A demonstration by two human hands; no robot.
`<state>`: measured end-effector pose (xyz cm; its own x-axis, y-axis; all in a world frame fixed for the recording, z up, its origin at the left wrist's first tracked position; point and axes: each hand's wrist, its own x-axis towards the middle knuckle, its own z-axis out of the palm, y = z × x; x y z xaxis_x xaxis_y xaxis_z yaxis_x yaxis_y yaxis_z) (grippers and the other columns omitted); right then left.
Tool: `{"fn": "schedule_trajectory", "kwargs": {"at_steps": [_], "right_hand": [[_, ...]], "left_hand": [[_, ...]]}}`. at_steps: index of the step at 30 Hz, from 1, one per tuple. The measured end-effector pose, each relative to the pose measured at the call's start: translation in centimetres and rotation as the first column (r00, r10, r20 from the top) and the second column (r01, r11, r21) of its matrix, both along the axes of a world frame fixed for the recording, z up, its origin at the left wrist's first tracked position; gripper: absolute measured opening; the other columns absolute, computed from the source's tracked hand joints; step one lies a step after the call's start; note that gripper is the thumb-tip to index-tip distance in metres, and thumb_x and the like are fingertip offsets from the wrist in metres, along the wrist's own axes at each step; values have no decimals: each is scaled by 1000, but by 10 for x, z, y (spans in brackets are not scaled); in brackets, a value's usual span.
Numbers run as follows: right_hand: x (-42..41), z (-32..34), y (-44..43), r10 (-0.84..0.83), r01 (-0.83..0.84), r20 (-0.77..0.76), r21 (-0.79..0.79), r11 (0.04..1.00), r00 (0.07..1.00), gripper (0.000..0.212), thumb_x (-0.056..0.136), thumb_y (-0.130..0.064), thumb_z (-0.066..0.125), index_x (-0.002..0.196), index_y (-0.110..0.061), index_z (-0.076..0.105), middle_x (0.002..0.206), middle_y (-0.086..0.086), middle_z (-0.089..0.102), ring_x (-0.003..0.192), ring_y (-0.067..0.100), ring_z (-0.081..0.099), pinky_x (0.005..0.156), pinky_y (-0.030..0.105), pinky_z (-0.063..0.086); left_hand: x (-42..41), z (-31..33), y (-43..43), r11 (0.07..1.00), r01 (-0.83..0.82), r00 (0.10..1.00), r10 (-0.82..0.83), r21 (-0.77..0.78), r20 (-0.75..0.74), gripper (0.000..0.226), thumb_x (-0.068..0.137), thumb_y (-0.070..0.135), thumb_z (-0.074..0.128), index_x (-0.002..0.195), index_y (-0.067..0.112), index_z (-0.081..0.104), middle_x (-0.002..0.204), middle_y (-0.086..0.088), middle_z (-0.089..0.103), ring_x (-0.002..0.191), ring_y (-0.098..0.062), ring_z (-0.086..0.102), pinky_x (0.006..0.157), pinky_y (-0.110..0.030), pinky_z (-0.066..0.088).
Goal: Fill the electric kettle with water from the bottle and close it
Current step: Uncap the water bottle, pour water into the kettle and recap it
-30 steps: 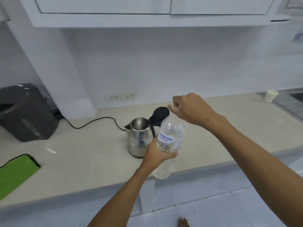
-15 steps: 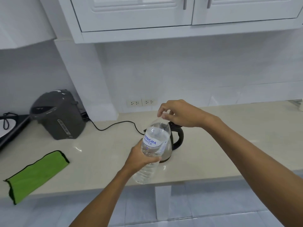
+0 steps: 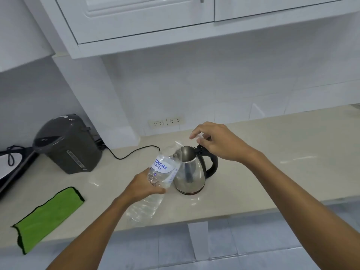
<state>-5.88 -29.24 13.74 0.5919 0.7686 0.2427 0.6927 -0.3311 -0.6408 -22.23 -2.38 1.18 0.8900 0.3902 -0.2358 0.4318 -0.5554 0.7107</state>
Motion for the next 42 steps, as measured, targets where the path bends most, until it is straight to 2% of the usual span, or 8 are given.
{"fn": "schedule_trajectory", "kwargs": {"at_steps": [5, 10, 15, 20, 27, 31, 37, 42], "right_hand": [[0, -11, -4, -7, 7, 1, -7, 1000, 1000, 21, 101, -16, 60, 110, -32, 72, 112, -5, 63, 98, 17, 64, 91, 34, 53], [-2, -18, -6, -13, 13, -1, 2, 1000, 1000, 21, 101, -16, 60, 110, -31, 71, 111, -5, 65, 98, 17, 64, 92, 37, 53], [-3, -20, -9, -24, 24, -1, 5, 1000, 1000, 20, 101, -17, 61, 111, -30, 72, 111, -8, 64, 98, 15, 63, 92, 35, 53], [-5, -22, -12, -38, 38, 15, 1, 999, 999, 20, 101, -17, 61, 112, -28, 73, 109, -7, 64, 96, 15, 63, 91, 33, 53], [-6, -24, -14, -52, 52, 28, -3, 999, 998, 20, 101, -18, 60, 112, -30, 72, 107, -7, 64, 96, 14, 63, 90, 33, 53], [-7, -25, -15, -59, 59, 23, 4, 998, 998, 21, 101, -18, 60, 113, -30, 72, 107, -7, 64, 96, 14, 63, 91, 32, 52], [-5, -34, -18, -60, 60, 15, 3, 998, 998, 21, 101, -22, 59, 111, -35, 71, 109, -6, 64, 97, 11, 61, 93, 36, 53], [-4, -40, -20, -56, 56, 10, 12, 998, 998, 22, 100, -22, 59, 111, -38, 70, 108, -8, 64, 97, 8, 61, 92, 36, 53]], "left_hand": [[4, 7, 9, 997, 46, 994, -40, 56, -105, 64, 57, 40, 96, 115, 36, 69, 101, 12, 81, 90, -7, 77, 83, -29, 61], [6, 10, 13, 991, 53, 985, -32, 122, -167, 62, 57, 42, 95, 112, 32, 68, 97, 7, 75, 81, -12, 71, 67, -24, 55], [8, 17, 16, 986, 54, 977, -20, 157, -211, 61, 56, 42, 95, 111, 31, 68, 94, 5, 76, 78, -12, 71, 63, -23, 53], [11, 25, 21, 978, 86, 967, -36, 192, -252, 57, 57, 41, 95, 108, 28, 71, 95, 5, 79, 85, -12, 76, 69, -24, 56], [12, 33, 26, 961, 120, 949, -37, 249, -314, 52, 60, 39, 96, 103, 25, 70, 94, 6, 78, 85, -9, 74, 65, -21, 50], [14, 35, 29, 954, 134, 944, -40, 269, -327, 58, 54, 45, 94, 102, 24, 70, 93, 5, 79, 87, -11, 75, 71, -24, 56], [17, 36, 29, 947, 144, 942, -43, 287, -332, 61, 51, 48, 94, 102, 24, 69, 95, 6, 77, 88, -10, 73, 70, -24, 55], [20, 34, 31, 934, 176, 933, -57, 312, -356, 70, 46, 56, 92, 105, 26, 68, 100, 7, 75, 91, -10, 72, 79, -30, 62]]}}
